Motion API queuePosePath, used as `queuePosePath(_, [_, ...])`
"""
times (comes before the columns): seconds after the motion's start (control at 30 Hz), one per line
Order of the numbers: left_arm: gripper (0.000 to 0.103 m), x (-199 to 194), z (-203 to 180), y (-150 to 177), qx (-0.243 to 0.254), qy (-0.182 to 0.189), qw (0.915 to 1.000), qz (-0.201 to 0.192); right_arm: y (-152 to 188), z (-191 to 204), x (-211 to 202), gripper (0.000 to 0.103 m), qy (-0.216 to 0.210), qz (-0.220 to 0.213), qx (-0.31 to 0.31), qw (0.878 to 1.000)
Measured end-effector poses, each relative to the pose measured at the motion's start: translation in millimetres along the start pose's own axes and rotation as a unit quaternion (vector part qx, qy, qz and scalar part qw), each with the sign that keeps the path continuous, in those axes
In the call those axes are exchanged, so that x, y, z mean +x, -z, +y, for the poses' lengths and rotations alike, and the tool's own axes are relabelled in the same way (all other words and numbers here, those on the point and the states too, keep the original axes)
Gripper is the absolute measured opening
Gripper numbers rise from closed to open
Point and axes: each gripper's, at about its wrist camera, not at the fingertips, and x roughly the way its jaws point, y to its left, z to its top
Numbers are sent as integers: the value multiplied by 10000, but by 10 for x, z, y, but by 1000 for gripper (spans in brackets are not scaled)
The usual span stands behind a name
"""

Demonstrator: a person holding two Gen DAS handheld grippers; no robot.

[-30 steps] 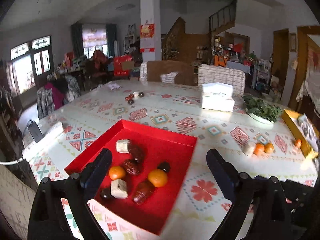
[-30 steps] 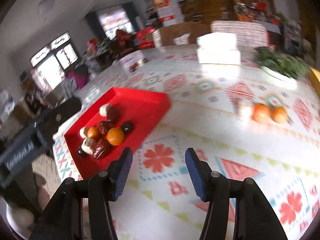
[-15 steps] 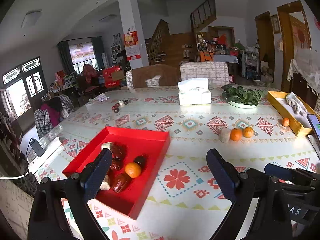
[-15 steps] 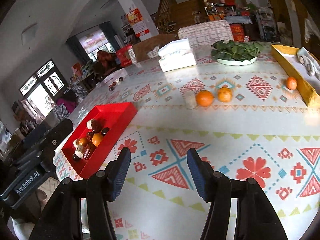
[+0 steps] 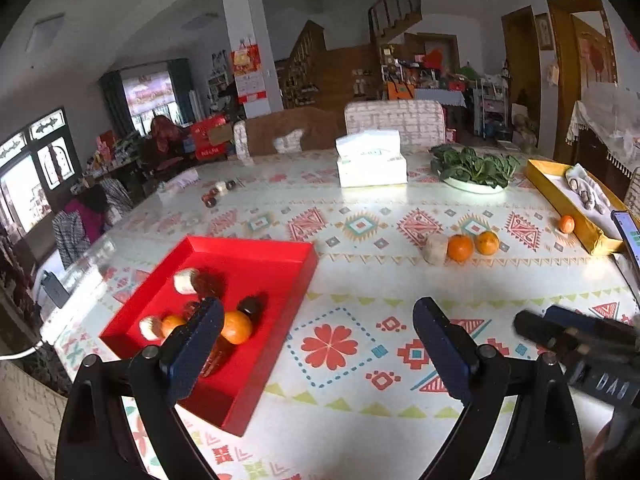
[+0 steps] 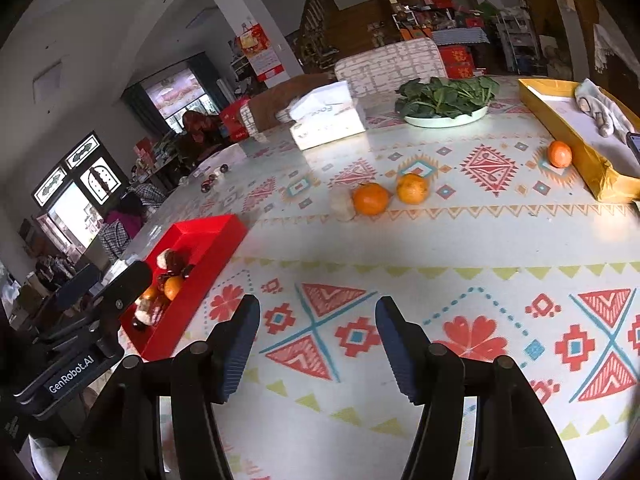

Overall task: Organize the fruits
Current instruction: 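Move both open tools back toward the remaining fruit on the table, then grasp a beige root slice with the left tool while the right tool grasps an orange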

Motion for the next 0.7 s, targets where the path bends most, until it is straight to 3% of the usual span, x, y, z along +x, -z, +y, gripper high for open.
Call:
queuePosePath(0.33, [95,505,62,99,-464,640,9948,636,-580,-598,88,65,871,89,-92,9961])
queuePosePath(0.57, [95,752,46,-27,-641,1243,9865,849,-960,-759,779,65,768,445,-50,9960])
queuePosePath(0.7, [95,920,37,-195,-691,1375,9846,830,-1052,-787,1112,64,574,619,135,9963])
